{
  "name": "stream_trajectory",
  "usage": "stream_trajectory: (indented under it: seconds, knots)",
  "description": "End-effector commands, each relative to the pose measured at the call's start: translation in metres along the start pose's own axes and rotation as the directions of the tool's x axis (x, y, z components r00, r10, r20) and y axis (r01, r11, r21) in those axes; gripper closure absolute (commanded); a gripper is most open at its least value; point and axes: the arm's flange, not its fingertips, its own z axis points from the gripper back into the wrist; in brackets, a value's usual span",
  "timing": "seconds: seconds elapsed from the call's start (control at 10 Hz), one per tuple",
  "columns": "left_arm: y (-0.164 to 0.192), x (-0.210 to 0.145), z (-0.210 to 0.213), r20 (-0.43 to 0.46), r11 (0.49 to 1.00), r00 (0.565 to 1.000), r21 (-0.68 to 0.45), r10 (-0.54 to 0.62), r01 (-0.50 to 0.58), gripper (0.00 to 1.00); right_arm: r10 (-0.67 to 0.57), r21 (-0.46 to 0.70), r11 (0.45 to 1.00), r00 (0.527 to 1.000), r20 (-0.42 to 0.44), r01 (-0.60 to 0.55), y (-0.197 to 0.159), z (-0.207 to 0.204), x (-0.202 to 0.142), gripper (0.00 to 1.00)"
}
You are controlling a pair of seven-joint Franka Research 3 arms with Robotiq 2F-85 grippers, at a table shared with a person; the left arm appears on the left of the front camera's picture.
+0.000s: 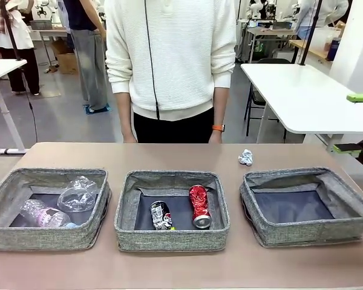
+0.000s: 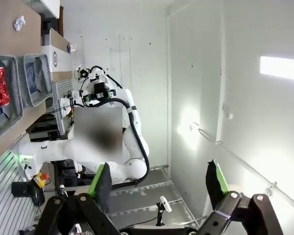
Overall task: Sort the waste into the appropriate baskets.
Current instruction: Place the picked waste into the Fabric basket indicated by the person, then pick up the waste item pointed out by the person.
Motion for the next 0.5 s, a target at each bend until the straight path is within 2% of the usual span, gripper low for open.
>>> stream_trajectory:
  seconds: [0.0, 0.4]
  knots:
    - [-0.0048, 0.0, -0.0048, 0.01, 1.0, 1.0, -0.013, -0.005, 0.005, 0.0, 0.004, 0.018, 1.0, 1.0, 0.001, -0.004, 0.0052, -0.001, 0.0003, 0.0]
    - [-0.0048, 0.0, -0.0048, 0.01, 1.0, 1.0, -0.013, -0.005, 0.005, 0.0, 0.004, 0.018, 1.0, 1.0, 0.001, -0.004, 0.0052, -0.001, 0.0003, 0.0]
